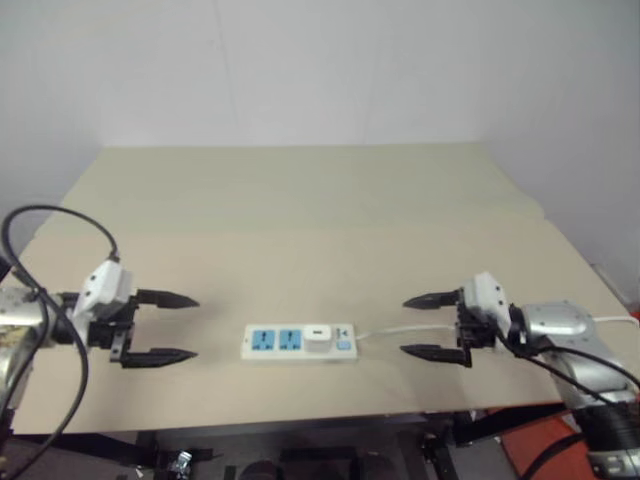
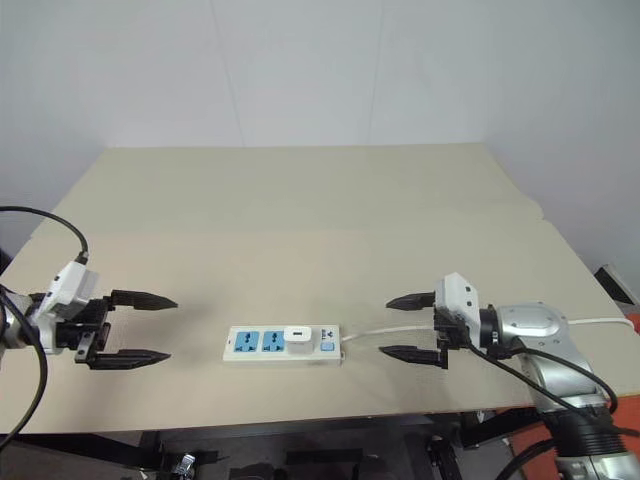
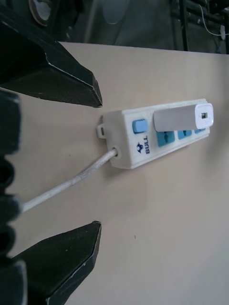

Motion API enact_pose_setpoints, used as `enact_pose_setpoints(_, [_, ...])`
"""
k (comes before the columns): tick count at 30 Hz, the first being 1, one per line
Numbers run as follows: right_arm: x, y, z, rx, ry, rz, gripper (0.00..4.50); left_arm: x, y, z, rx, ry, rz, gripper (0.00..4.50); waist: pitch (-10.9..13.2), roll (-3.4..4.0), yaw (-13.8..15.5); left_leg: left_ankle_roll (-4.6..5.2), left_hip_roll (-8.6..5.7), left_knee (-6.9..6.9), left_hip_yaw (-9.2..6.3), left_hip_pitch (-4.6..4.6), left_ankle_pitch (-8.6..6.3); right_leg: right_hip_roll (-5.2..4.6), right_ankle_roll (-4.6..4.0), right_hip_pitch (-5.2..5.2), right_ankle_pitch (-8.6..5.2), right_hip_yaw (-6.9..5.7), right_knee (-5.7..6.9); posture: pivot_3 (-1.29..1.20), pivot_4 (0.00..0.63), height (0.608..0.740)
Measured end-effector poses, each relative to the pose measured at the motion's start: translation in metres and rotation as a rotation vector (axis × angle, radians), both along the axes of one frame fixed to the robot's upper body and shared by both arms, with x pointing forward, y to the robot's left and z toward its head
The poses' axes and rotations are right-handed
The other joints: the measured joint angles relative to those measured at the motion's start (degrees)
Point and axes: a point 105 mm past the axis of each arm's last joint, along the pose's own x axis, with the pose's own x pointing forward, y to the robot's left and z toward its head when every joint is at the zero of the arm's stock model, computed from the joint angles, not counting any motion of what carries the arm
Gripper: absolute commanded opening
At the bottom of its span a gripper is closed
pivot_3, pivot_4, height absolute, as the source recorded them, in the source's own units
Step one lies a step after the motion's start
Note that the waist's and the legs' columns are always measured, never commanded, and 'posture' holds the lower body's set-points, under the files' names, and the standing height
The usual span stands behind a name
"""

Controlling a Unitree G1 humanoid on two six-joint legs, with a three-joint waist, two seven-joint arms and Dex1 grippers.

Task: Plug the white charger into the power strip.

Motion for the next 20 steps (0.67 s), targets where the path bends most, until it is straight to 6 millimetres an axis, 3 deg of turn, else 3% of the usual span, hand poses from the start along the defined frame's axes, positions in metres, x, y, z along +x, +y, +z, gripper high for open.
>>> enact_pose_setpoints(20, [-0.0015,0.0037,-0.0015,0.013,-0.001,0.004,4.46,-0.0025,-0.0071,0.0016,0.004,0.003,0.001,4.5,0.01,-0.02,0.01,0.0,0.0,0.01,0.04,-0.01,0.0,0.0,0.0,0.0,0.0,0.02,0.0,0.0,0.15,0.74])
